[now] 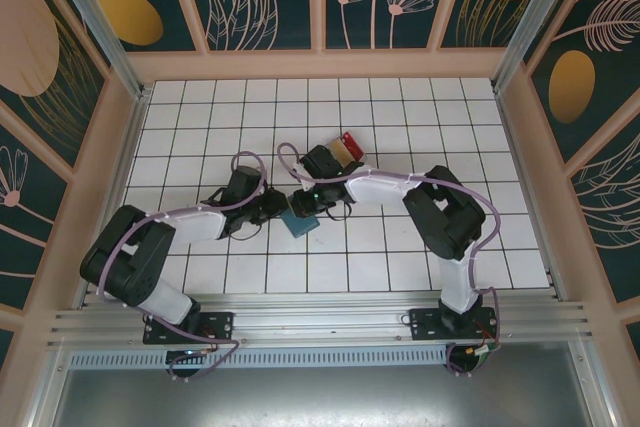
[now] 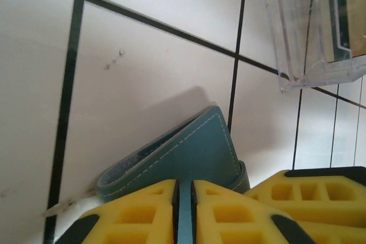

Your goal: Put the credit cards into the card holder

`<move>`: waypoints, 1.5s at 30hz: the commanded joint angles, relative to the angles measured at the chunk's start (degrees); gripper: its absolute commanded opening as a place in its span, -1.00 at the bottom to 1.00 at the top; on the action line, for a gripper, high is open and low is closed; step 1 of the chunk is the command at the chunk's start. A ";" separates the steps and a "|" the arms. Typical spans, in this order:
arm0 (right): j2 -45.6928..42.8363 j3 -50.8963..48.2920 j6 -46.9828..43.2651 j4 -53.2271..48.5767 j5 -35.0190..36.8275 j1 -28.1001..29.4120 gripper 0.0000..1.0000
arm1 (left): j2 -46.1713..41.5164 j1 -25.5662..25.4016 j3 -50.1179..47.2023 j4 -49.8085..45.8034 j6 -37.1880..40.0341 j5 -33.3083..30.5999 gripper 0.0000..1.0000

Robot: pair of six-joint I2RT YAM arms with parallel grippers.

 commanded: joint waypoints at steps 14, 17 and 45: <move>-22.36 -6.34 -3.10 2.49 27.11 -2.59 -0.05 | -22.10 -0.07 6.58 -16.17 4.24 -27.02 0.42; -30.12 -11.30 -2.80 6.16 32.13 -6.89 0.00 | -27.85 0.07 5.47 -18.90 4.42 -35.73 0.84; -37.43 -52.32 -4.99 63.07 44.74 -46.73 0.82 | -25.66 15.47 -21.23 34.43 38.76 -63.39 0.97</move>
